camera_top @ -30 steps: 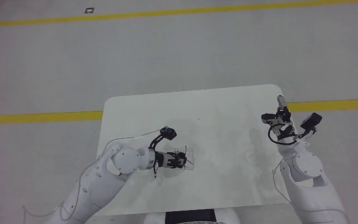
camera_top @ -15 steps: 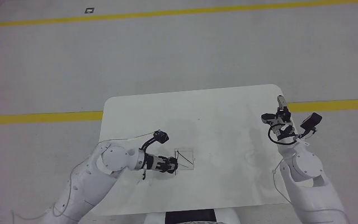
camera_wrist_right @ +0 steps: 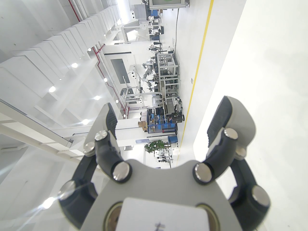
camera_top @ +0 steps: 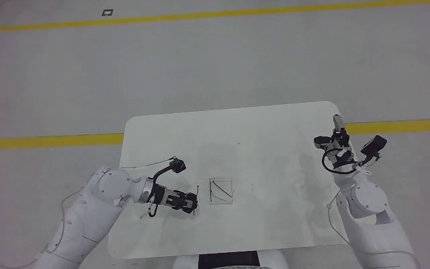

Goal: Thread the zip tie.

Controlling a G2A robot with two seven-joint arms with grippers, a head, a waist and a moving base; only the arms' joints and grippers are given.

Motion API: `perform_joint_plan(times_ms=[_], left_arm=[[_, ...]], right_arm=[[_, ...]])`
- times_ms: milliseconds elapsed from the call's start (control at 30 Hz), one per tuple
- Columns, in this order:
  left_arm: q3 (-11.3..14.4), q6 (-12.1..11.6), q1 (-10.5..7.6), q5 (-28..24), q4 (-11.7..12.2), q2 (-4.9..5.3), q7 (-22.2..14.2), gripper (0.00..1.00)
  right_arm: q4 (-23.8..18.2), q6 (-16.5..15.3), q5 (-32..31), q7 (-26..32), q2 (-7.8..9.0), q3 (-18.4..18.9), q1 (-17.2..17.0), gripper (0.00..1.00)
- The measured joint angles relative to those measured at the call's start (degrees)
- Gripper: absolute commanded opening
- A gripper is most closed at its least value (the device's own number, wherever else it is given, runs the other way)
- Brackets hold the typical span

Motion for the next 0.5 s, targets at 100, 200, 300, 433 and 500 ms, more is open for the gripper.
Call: perform_joint_plan(times_ms=[100,200,300,433,500], left_arm=[[-0.2,0.0,0.03,1.1,0.0,0.10,0.5,0.00],[-0.2,0.0,0.03,0.9,0.0,0.09,0.4,0.00],[-0.2,0.0,0.03,0.9,0.0,0.09,0.4,0.00],[-0.2,0.0,0.03,0.9,0.0,0.09,0.4,0.00],[-0.2,0.0,0.03,0.9,0.0,0.09,0.4,0.00]], right_arm=[[0.0,0.0,0.0,0.0,0.00,0.0,0.0,1.00],[0.0,0.0,0.0,0.0,0.00,0.0,0.0,1.00],[0.0,0.0,0.0,0.0,0.00,0.0,0.0,1.00],[0.0,0.0,0.0,0.0,0.00,0.0,0.0,1.00],[0.0,0.0,0.0,0.0,0.00,0.0,0.0,1.00]])
